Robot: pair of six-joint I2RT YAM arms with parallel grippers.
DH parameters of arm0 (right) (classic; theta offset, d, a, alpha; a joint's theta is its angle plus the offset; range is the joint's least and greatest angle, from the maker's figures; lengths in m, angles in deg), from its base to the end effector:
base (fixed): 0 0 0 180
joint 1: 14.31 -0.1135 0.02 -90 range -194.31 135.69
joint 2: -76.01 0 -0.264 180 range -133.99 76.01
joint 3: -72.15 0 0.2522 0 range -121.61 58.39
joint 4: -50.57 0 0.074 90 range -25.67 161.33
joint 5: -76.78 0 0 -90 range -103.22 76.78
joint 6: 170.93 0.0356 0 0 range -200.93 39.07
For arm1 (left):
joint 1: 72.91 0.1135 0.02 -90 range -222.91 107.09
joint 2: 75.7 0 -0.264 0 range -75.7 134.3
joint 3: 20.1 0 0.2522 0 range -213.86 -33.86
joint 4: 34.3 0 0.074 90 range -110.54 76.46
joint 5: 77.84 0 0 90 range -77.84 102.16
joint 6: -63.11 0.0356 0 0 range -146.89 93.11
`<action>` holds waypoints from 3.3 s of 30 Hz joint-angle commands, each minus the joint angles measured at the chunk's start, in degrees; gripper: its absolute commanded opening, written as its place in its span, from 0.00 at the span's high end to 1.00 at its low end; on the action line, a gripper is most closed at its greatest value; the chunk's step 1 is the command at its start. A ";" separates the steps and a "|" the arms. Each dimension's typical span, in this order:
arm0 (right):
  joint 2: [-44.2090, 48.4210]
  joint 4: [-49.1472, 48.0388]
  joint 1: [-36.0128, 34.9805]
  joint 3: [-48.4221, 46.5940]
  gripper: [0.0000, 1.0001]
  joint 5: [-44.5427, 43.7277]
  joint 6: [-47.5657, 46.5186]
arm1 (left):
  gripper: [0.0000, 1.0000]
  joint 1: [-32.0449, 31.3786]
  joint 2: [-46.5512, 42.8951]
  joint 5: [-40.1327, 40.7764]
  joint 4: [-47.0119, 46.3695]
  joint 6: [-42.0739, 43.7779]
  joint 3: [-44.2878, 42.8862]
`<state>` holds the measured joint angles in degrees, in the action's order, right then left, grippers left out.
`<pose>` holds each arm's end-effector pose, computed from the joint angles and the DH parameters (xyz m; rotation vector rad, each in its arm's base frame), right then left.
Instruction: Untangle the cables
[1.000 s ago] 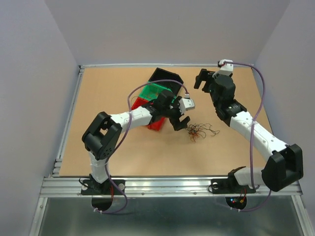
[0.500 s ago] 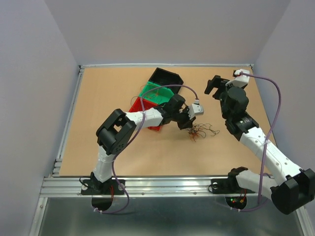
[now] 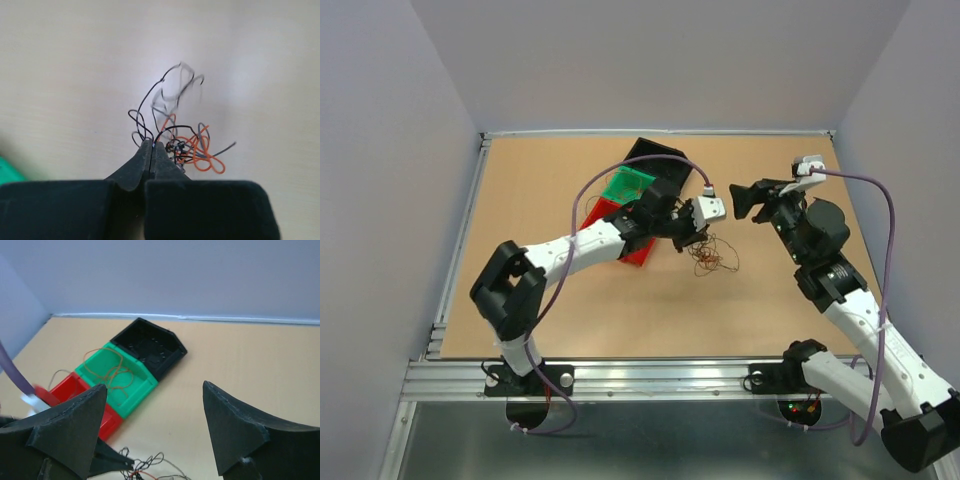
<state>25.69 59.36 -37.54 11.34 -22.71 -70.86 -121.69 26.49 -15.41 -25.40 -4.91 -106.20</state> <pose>0.1939 0.0768 0.3658 -0.0458 1.5503 0.3332 0.2602 -0.3221 0.2571 1.4236 1.4606 -0.7785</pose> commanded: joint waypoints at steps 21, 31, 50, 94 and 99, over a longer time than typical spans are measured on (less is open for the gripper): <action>-8.72 -8.74 -0.07 1.00 0.39 55.46 -12.00 | 1.00 5.09 -25.10 -5.03 -3.48 -5.80 4.30; -15.06 -3.65 -1.74 -2.96 0.62 48.45 -13.85 | 1.00 9.30 -34.24 -3.37 -13.38 -12.73 9.30; -7.52 3.57 -1.83 -3.23 0.99 -7.02 -1.20 | 1.00 21.09 -48.67 15.00 -31.44 -25.93 24.00; 5.06 -13.18 -1.74 6.60 0.00 41.95 -6.02 | 1.00 24.25 -59.66 12.57 -45.67 -28.74 35.25; 2.97 -24.37 -1.74 8.99 0.00 52.29 -2.61 | 1.00 23.73 -57.55 1.86 -46.73 -28.92 34.37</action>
<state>29.66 48.06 -39.41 18.84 15.25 -74.93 -97.58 -31.87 -2.06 -67.32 -34.61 -71.16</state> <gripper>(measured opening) 0.998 0.026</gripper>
